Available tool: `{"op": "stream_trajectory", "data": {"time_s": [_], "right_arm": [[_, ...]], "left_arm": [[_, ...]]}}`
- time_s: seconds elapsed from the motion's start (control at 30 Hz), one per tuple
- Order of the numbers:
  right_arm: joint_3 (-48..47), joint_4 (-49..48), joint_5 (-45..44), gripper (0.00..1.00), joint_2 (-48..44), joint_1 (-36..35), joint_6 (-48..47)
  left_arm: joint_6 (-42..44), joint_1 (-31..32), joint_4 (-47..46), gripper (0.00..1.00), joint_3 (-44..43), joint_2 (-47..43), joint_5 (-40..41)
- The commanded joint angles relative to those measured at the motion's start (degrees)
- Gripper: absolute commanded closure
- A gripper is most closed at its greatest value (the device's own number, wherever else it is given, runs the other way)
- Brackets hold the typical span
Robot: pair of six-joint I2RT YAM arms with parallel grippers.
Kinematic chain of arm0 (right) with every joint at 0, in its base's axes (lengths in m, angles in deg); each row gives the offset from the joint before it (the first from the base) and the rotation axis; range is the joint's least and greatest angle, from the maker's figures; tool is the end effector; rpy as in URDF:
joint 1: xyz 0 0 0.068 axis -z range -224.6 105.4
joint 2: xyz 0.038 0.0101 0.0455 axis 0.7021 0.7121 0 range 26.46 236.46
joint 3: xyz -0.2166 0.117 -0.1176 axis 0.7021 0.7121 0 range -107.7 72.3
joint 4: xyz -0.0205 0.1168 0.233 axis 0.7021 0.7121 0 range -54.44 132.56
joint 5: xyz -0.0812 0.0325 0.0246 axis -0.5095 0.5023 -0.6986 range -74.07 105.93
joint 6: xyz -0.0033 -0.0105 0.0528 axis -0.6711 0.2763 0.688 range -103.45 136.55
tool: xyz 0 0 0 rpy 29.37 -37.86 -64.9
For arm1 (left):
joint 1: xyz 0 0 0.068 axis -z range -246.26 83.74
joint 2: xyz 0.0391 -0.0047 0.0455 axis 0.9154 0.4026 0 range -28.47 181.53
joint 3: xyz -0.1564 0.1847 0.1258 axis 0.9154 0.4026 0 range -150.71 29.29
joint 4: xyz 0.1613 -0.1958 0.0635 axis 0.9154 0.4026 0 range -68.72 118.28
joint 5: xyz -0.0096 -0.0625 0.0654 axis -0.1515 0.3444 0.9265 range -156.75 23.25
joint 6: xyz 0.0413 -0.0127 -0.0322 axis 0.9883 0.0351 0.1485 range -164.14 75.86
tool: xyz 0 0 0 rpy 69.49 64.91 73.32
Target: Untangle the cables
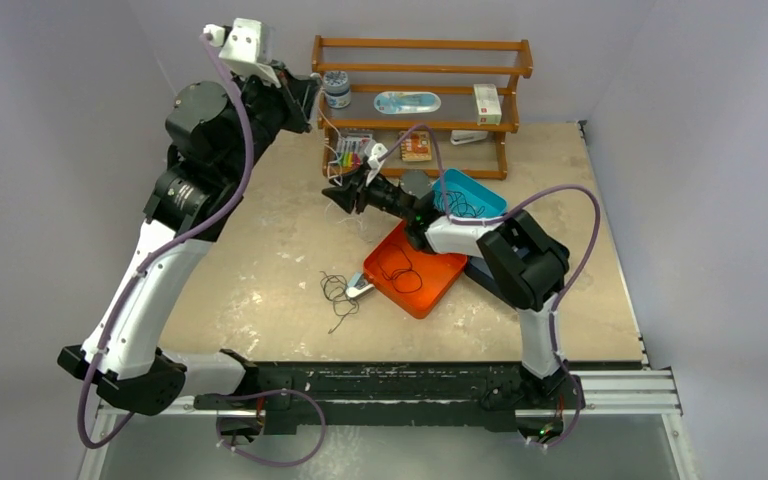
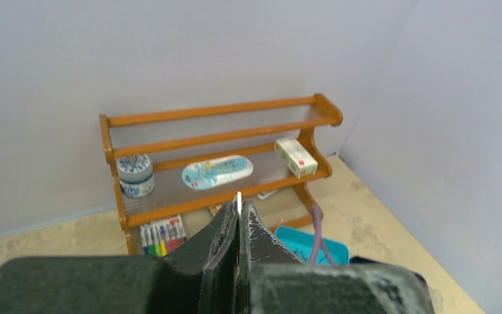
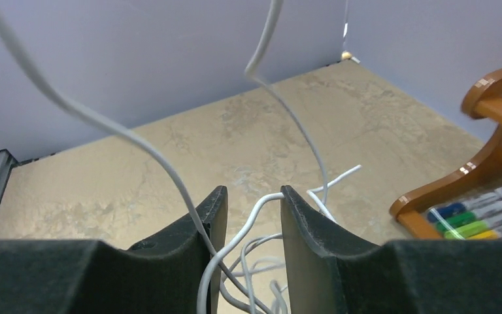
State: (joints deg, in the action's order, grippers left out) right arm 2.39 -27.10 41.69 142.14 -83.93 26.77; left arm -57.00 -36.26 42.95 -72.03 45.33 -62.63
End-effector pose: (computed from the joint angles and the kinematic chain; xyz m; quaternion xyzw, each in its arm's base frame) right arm 0.3380 0.2971 0.2486 -0.3193 0.5169 0.4487 0.6553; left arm 0.2134 -0.1203 0.5446 0.0734 0.6662 -0.2486 0.6993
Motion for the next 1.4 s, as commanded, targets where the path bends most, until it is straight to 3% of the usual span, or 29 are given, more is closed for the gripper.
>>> {"op": "stream_trajectory", "data": {"time_s": [0.0,0.33,0.9,1.37], "right_arm": [[-2.31,-0.54,1.96,0.63,2.03,-0.93,1.87],[-3.53,-0.45,2.74,0.7,7.23,-2.7,4.27],[-3.68,0.15,2.35,0.65,11.07,-4.53,4.99],[-4.56,2.55,2.71,0.63,10.03,-4.61,4.2]], "left_arm": [[-1.23,-0.38,-7.95,1.0,-3.66,-1.7,3.12],[-0.14,-0.38,-11.94,1.0,-7.34,-0.69,6.85],[3.78,-0.38,-19.59,1.0,-16.68,3.1,10.35],[7.41,-0.38,-17.5,1.0,-24.12,6.03,10.91]]}}
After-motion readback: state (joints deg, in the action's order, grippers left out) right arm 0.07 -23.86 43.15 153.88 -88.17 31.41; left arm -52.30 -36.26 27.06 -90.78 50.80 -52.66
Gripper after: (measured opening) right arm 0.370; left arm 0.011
